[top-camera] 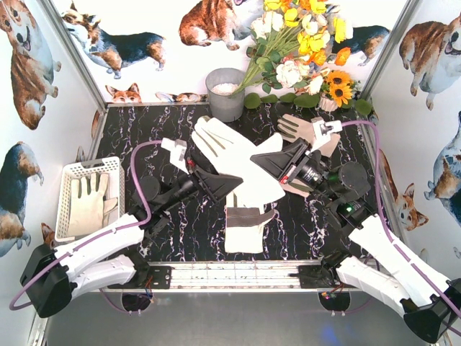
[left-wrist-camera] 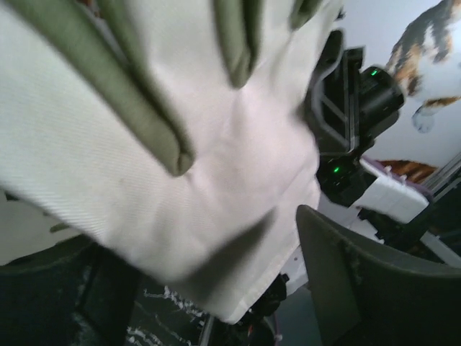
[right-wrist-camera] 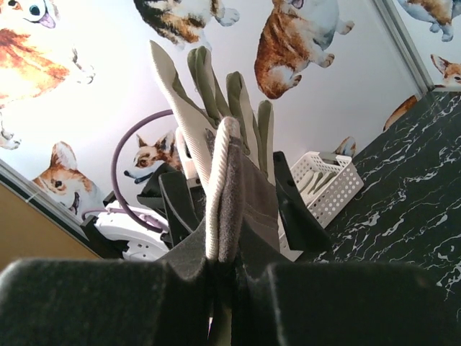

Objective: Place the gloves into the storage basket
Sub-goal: Adjust the glove.

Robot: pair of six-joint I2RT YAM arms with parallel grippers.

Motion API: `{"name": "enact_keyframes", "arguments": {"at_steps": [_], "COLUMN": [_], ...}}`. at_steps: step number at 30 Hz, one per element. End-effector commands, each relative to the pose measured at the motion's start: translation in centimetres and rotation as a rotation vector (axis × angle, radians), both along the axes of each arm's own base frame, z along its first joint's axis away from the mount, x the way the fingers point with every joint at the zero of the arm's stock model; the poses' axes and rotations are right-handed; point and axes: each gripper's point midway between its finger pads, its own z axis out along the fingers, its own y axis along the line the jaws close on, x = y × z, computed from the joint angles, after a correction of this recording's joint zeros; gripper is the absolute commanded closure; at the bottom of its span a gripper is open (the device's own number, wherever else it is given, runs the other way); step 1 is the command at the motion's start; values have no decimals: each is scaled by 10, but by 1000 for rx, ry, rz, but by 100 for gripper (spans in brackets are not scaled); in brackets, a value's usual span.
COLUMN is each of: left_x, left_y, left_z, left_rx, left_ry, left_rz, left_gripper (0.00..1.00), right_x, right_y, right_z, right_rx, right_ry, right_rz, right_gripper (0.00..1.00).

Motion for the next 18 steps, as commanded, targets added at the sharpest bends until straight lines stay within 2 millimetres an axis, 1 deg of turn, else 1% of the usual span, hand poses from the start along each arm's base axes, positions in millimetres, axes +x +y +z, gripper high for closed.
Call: {"name": "enact_keyframes", "arguments": {"at_steps": [1,3,5,11,13,15,18], "left_x": [-8,-7,-7,1,3,4,5], "left_y": [17,25,30,32,32,31,31], "left_z": [37,40,41,33,29,24,14], "left_rx": [-113,-150,-165,-138,-123,-101,-58], "left_ry": [-119,-128,-132,-98,-81,-62,-30], "left_rz": [52,89,110,152,159,163,165], "left_gripper": [30,38,50,90,100,100,100], "right_x": [-8,-5,-3,3,4,4,5], "right_y": [-4,-4,-4,-3,-3,-3,-5], "right_z": [14,9,6,-3,-7,-11,-22], "right_rx": [56,60,61,45,28,-4,-80], "right_ry": [-49,-33,-26,-6,-10,-20,-42], "right_rz": [14,6,0,-18,-26,-38,-60], "right_gripper": [100,100,100,100,100,92,84]}}
